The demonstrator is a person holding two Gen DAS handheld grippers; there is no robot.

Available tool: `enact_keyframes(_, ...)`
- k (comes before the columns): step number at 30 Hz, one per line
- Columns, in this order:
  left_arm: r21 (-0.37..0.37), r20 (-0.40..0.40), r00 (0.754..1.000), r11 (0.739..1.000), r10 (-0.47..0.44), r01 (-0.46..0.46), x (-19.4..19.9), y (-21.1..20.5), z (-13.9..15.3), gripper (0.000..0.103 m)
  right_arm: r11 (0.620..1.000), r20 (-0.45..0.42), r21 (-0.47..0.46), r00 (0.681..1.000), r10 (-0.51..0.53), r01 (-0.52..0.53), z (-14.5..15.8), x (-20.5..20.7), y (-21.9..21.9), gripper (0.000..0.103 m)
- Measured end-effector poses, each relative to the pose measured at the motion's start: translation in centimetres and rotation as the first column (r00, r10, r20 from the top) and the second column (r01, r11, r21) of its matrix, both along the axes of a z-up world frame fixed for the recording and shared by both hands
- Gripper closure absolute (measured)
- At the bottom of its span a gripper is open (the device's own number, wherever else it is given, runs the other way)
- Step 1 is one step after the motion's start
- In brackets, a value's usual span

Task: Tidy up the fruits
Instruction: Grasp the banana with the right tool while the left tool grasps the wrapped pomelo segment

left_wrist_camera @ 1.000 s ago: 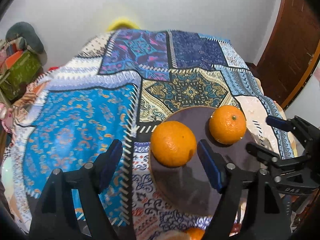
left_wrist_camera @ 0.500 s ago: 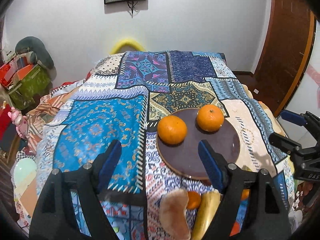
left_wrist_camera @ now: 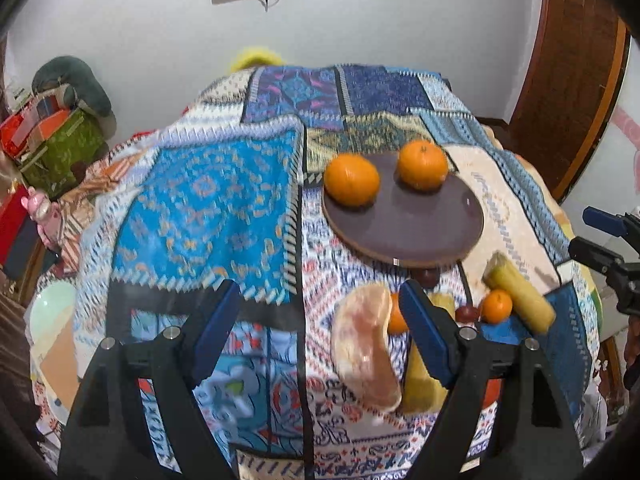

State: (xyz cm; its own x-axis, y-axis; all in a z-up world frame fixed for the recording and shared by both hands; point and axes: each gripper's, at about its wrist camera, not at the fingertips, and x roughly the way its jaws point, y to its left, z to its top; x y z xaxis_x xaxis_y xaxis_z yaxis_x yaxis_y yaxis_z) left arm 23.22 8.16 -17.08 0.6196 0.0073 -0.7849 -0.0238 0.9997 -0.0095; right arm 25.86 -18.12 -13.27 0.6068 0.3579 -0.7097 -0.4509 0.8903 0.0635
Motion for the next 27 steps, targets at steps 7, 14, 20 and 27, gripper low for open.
enact_keyframes(7, -0.074, -0.090, 0.996, 0.997, -0.019, 0.013, -0.2, -0.4, -3.7, 0.026, 1.000, -0.070, 0.006, 0.997, -0.016, 0.017, -2.4, -0.5, -0.7, 0.024)
enact_keyframes(14, -0.083, -0.139, 0.989, 0.996, -0.054, 0.042, 0.5, -1.5, -5.9, 0.033, 1.000, -0.163, 0.015, 0.987, 0.007, -0.005, -4.9, 0.7, -0.2, 0.039)
enact_keyframes(20, -0.093, -0.170, 0.984, 0.995, -0.054, 0.039, 1.2, -1.6, -7.5, 0.042, 0.999, -0.231, 0.021, 0.973, 0.030, -0.026, -7.0, 1.7, 0.4, 0.055)
enact_keyframes(27, -0.144, -0.168, 0.983, 0.989, -0.069, 0.044, 1.7, -1.4, -8.1, 0.048, 0.999, -0.241, 0.033, 0.969, 0.048, -0.041, -7.5, 2.9, 0.8, 0.058)
